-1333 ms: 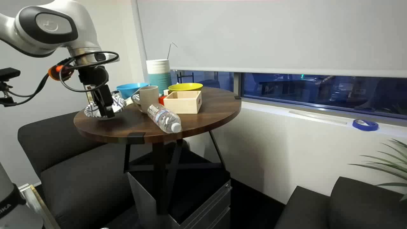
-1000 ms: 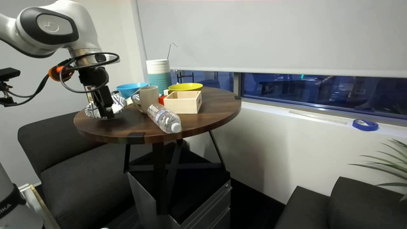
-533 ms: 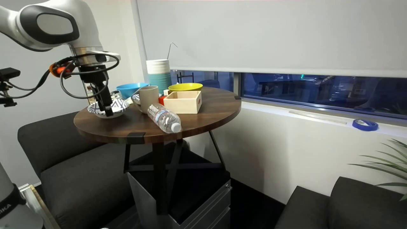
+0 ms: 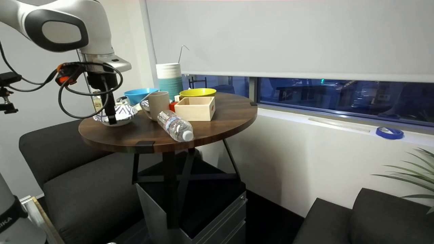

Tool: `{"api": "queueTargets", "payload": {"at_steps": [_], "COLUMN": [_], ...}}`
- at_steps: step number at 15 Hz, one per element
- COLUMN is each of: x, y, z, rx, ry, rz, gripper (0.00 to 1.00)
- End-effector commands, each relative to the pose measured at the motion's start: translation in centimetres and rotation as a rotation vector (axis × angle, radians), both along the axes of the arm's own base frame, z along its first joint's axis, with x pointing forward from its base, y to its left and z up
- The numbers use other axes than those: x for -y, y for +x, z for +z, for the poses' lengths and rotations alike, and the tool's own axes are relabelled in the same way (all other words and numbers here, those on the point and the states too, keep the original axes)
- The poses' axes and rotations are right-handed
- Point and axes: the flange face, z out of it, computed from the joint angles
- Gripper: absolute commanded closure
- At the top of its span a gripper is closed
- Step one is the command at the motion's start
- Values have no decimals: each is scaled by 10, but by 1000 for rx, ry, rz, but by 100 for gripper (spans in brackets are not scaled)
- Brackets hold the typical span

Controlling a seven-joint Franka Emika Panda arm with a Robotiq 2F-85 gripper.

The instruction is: Stack the white bowls together then pick them up and put them in the blue bowl

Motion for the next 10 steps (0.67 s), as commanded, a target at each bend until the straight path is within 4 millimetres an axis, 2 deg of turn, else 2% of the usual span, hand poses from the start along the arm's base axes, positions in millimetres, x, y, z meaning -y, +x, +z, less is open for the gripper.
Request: {"api": "queueTargets", "payload": {"at_steps": [1, 2, 3, 7, 10], "x": [-1, -1, -1, 1, 0], "y": [12, 14, 16, 22, 24], "z": [-9, -13, -16, -24, -22], "rx": [15, 14, 15, 17, 34], "ry": [48, 53, 55, 62, 78], "rz": [-75, -86, -96, -124, -139], "gripper": [10, 28, 31, 61, 81]}}
